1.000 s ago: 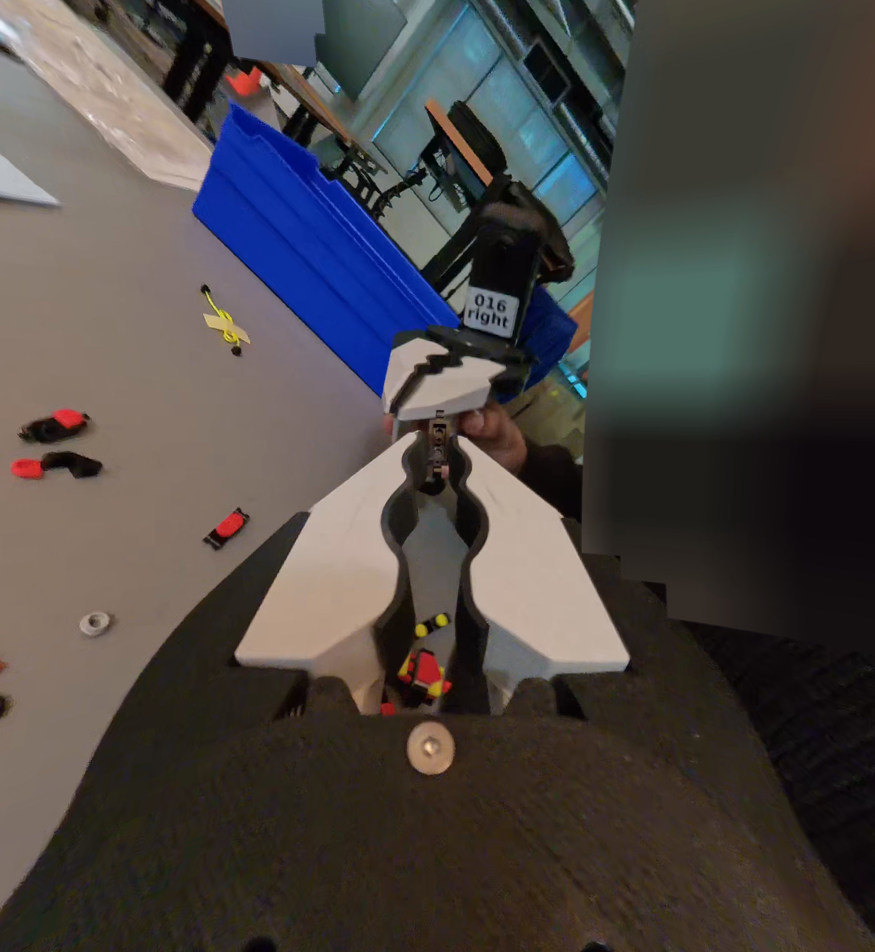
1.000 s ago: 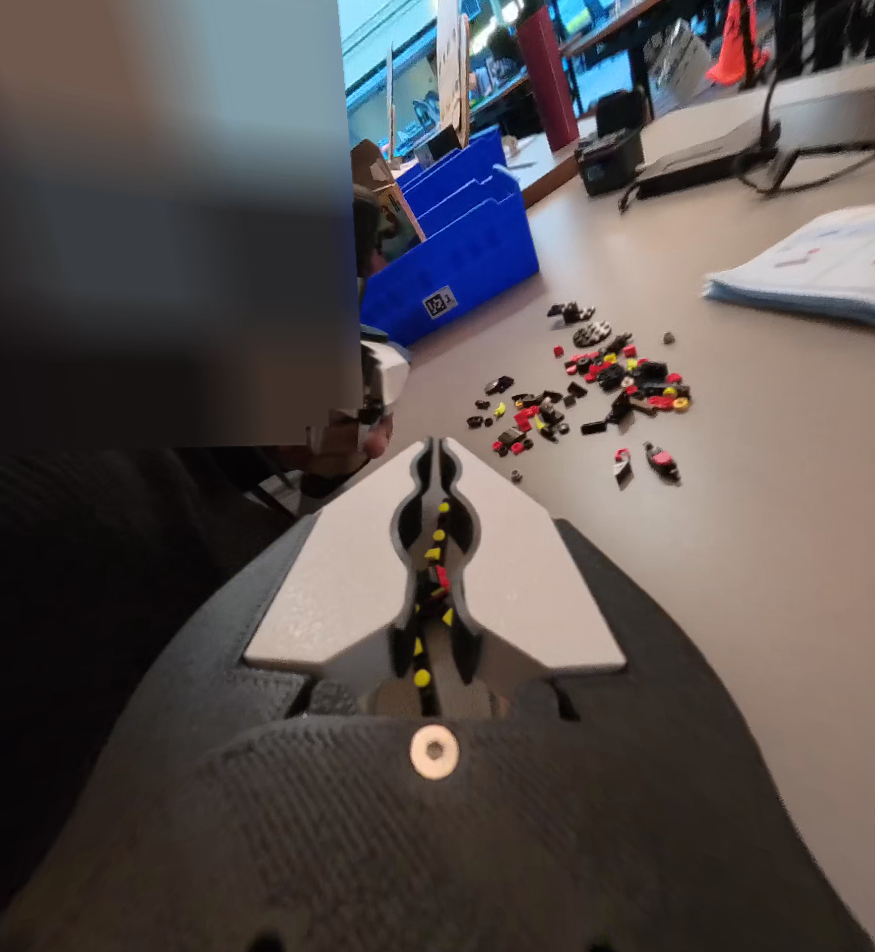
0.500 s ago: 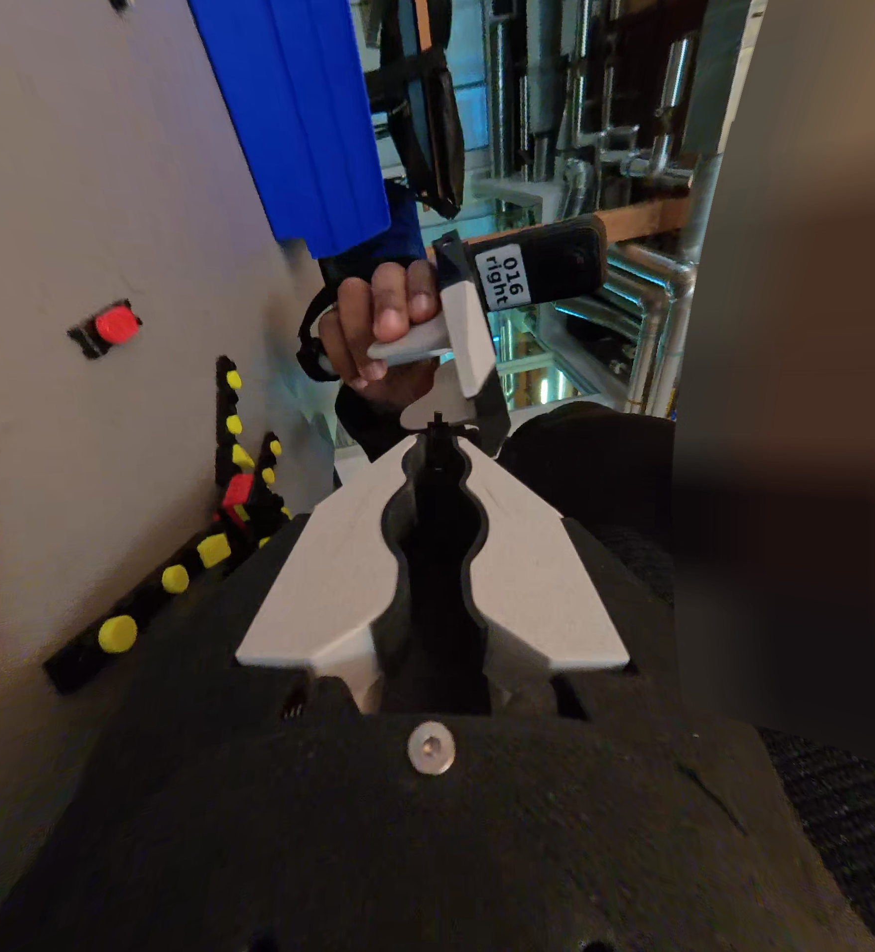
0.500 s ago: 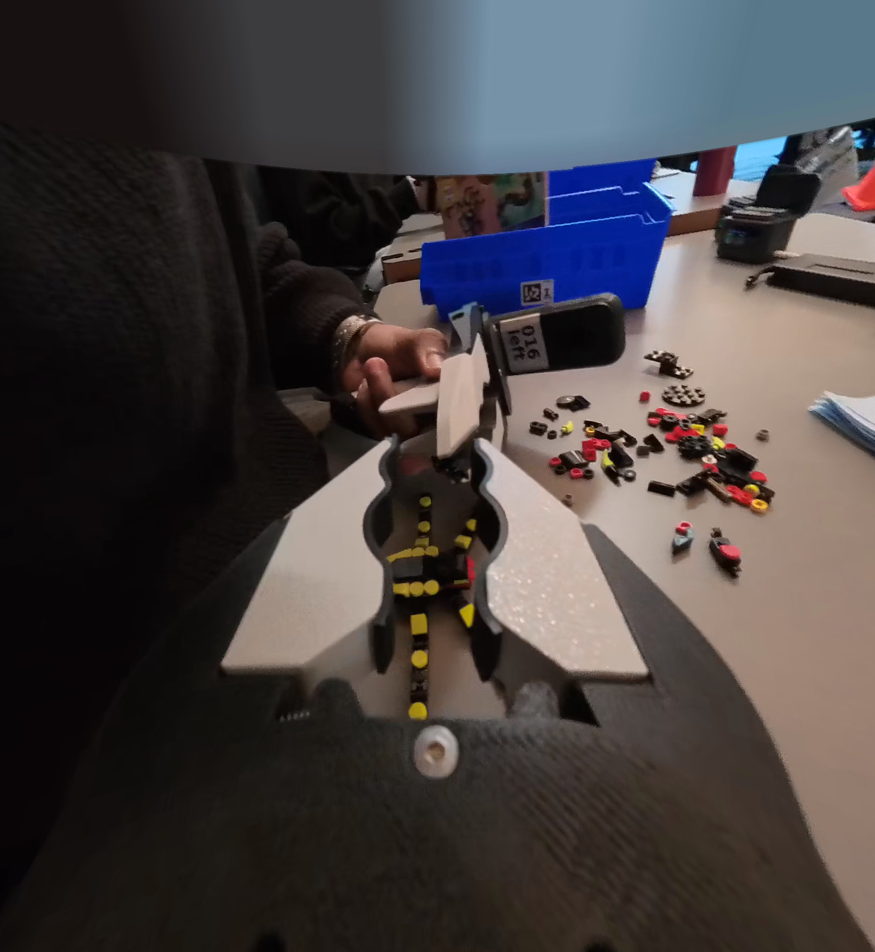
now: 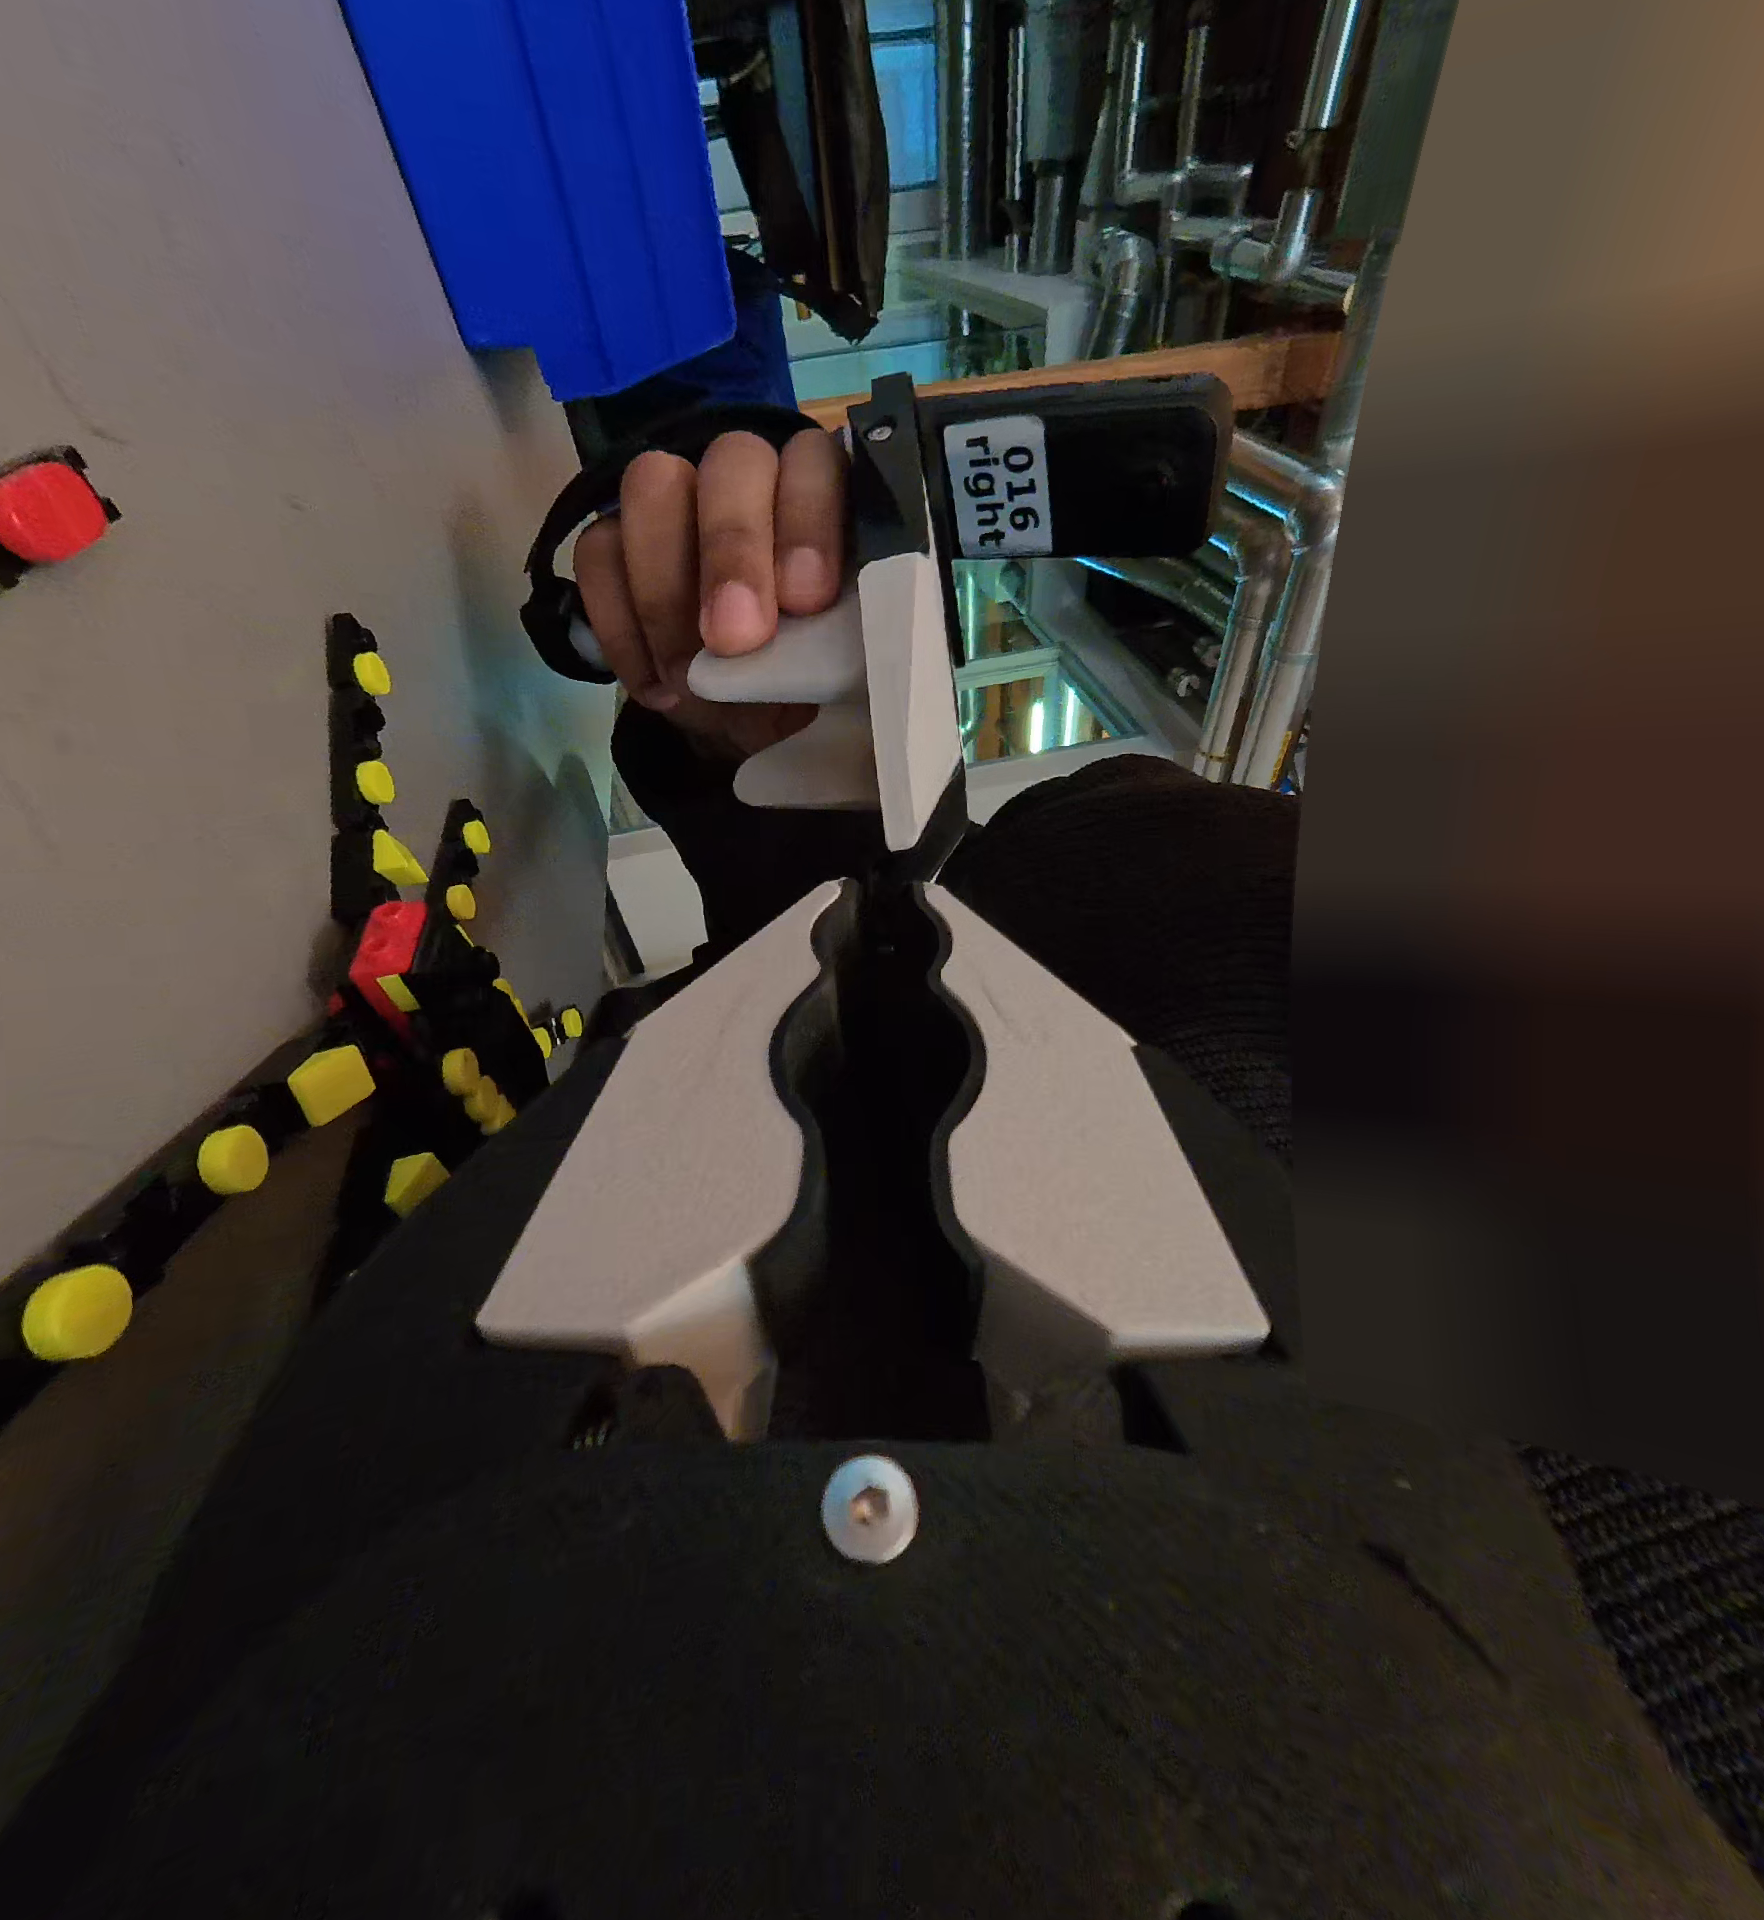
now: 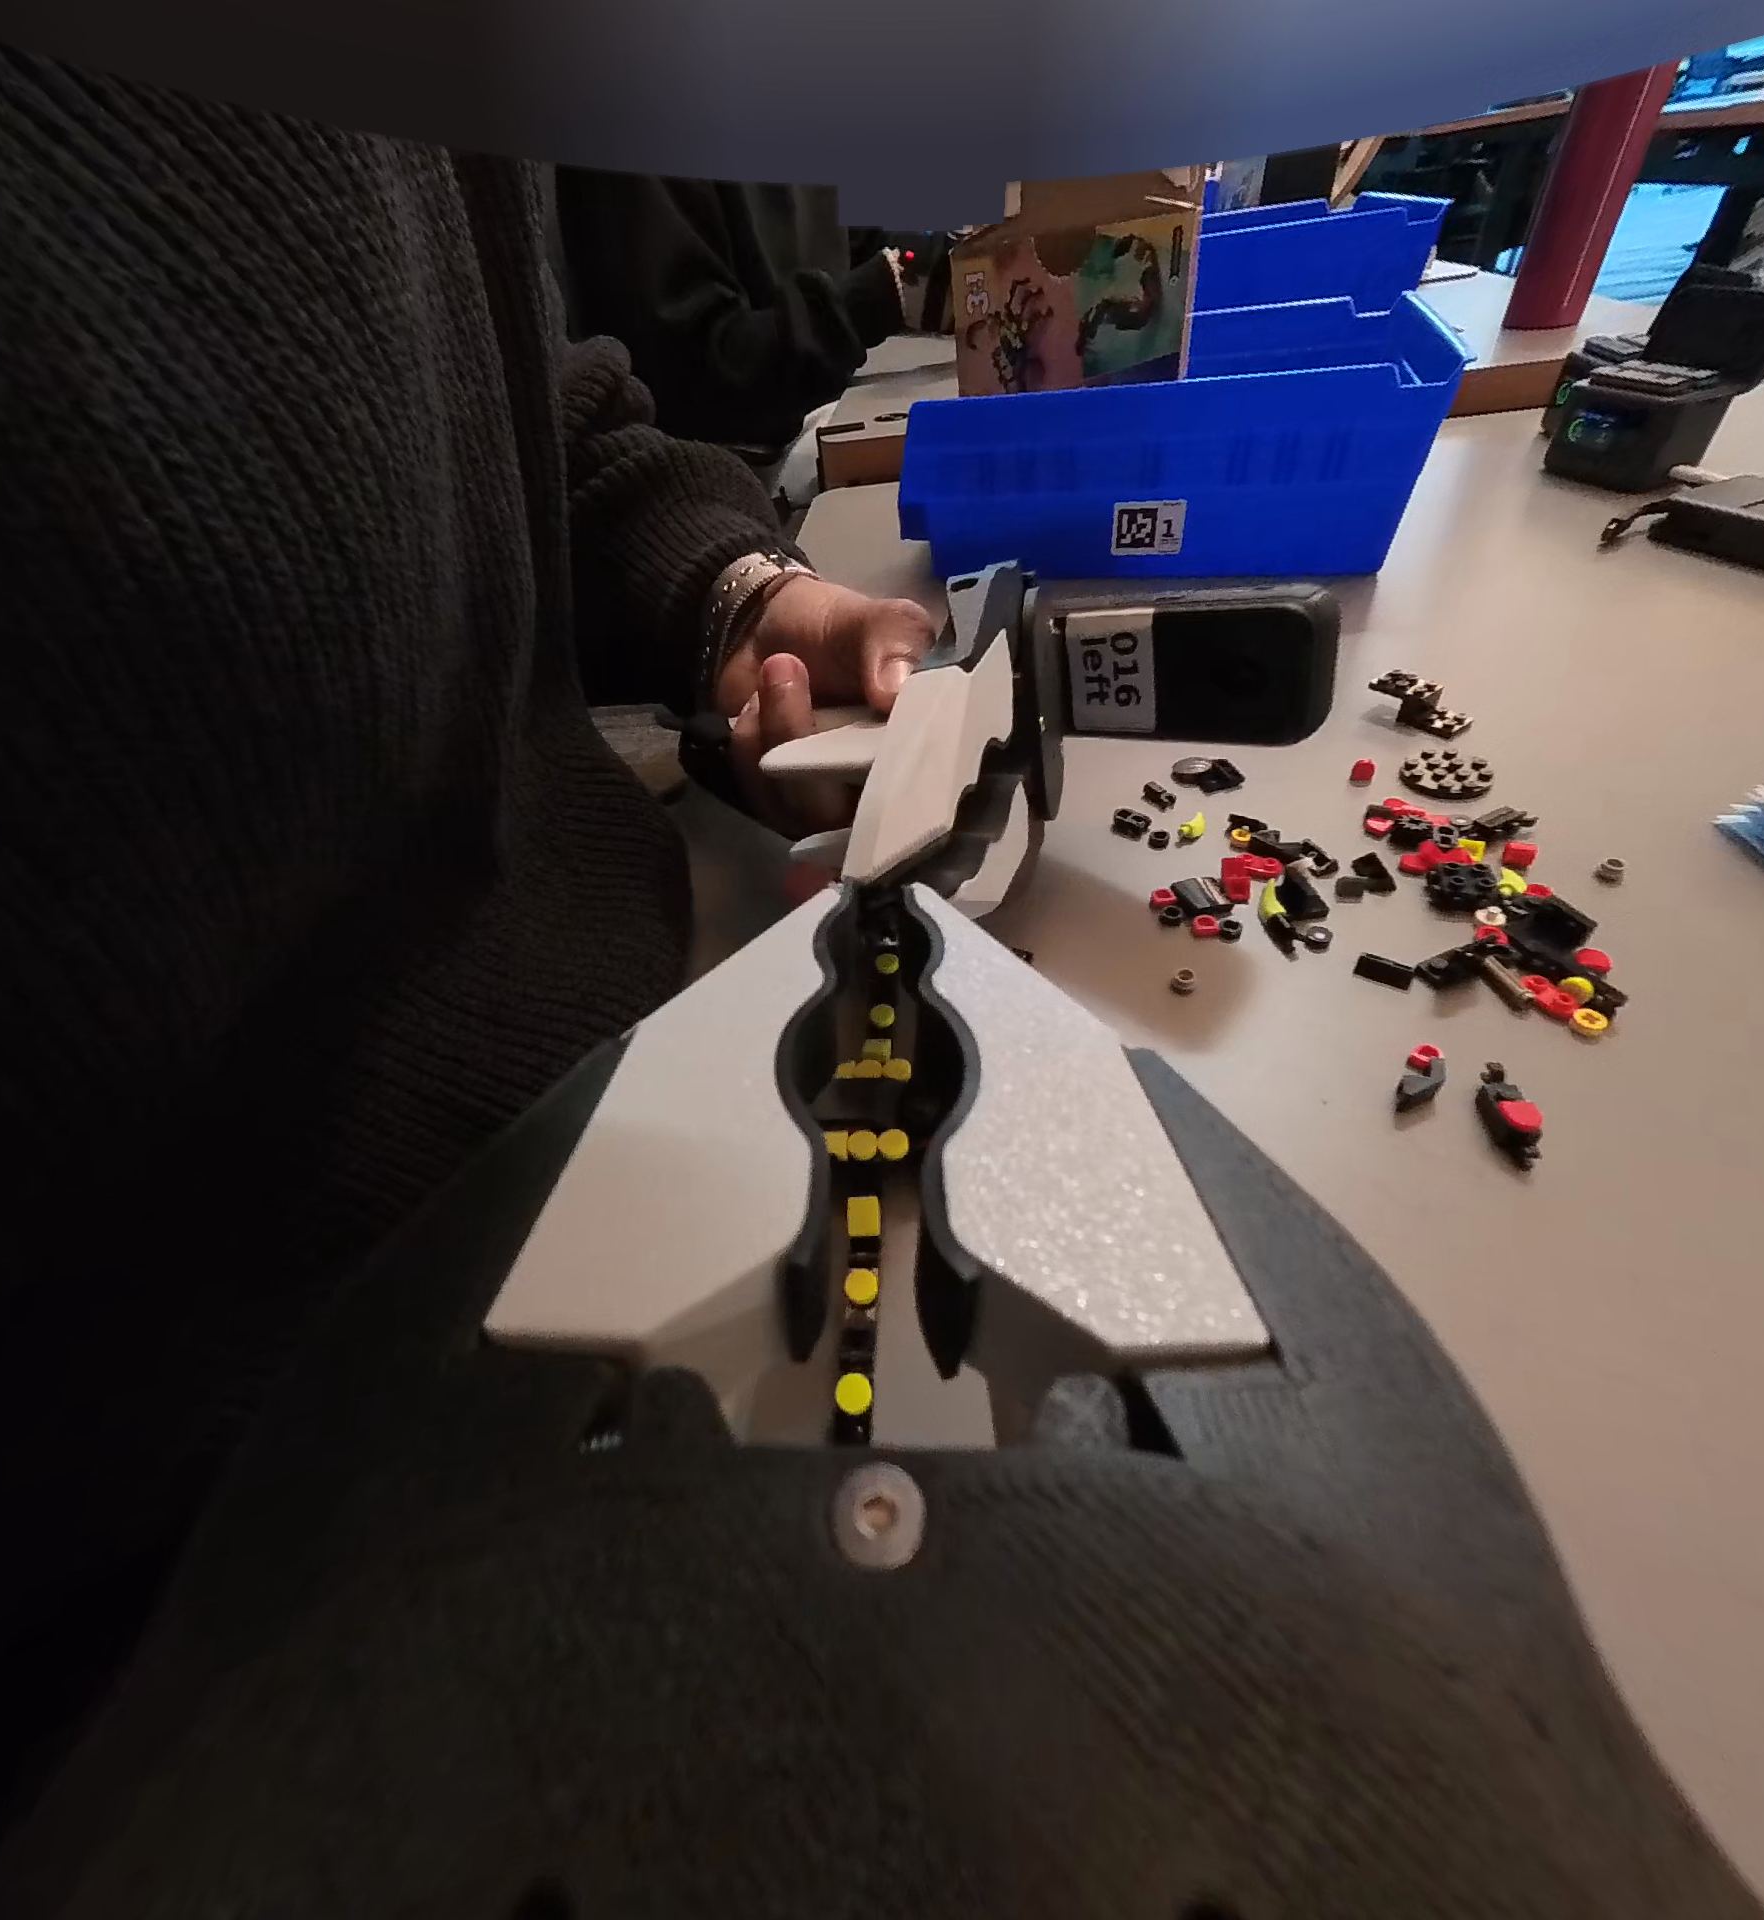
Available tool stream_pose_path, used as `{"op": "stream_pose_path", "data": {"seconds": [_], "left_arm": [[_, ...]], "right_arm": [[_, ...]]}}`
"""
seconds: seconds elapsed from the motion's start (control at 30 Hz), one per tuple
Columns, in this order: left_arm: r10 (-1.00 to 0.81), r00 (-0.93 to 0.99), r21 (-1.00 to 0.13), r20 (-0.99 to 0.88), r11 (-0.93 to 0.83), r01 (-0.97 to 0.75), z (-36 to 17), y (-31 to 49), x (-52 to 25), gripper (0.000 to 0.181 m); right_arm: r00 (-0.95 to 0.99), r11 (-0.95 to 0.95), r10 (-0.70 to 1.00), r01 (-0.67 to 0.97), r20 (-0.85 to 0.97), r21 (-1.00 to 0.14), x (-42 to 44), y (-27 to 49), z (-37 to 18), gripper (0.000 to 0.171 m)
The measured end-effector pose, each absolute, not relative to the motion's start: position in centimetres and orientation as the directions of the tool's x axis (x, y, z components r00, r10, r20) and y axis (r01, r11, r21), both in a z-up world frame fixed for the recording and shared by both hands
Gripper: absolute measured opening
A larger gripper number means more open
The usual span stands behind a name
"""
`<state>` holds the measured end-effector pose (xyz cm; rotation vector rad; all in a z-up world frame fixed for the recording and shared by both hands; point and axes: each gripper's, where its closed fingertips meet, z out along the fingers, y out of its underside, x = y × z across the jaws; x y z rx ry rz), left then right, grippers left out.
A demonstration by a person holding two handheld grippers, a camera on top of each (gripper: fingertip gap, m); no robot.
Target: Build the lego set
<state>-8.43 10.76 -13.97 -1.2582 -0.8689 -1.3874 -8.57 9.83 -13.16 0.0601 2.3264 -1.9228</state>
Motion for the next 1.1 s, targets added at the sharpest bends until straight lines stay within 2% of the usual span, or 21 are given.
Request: {"op": "stream_pose_path", "data": {"seconds": [0.43,0.67,1.1], "left_arm": [[-0.219,0.073,-0.122,0.973,-0.216,0.969,-14.0,10.7,-8.3,0.004],[-0.215,0.072,-0.116,0.974,-0.201,0.973,-13.9,10.7,-8.5,0.004],[-0.149,0.086,-0.095,0.985,-0.053,0.994,-14.4,10.8,-9.9,0.002]], "right_arm": [[-0.991,0.229,-0.074,0.094,-0.113,-0.969,-8.1,10.0,-13.6,0.008],[-0.994,0.228,-0.058,0.073,-0.088,-0.971,-8.2,10.0,-13.5,0.004],[-0.999,0.295,-0.012,0.032,-0.037,-0.955,-8.6,10.2,-14.1,0.003]]}}
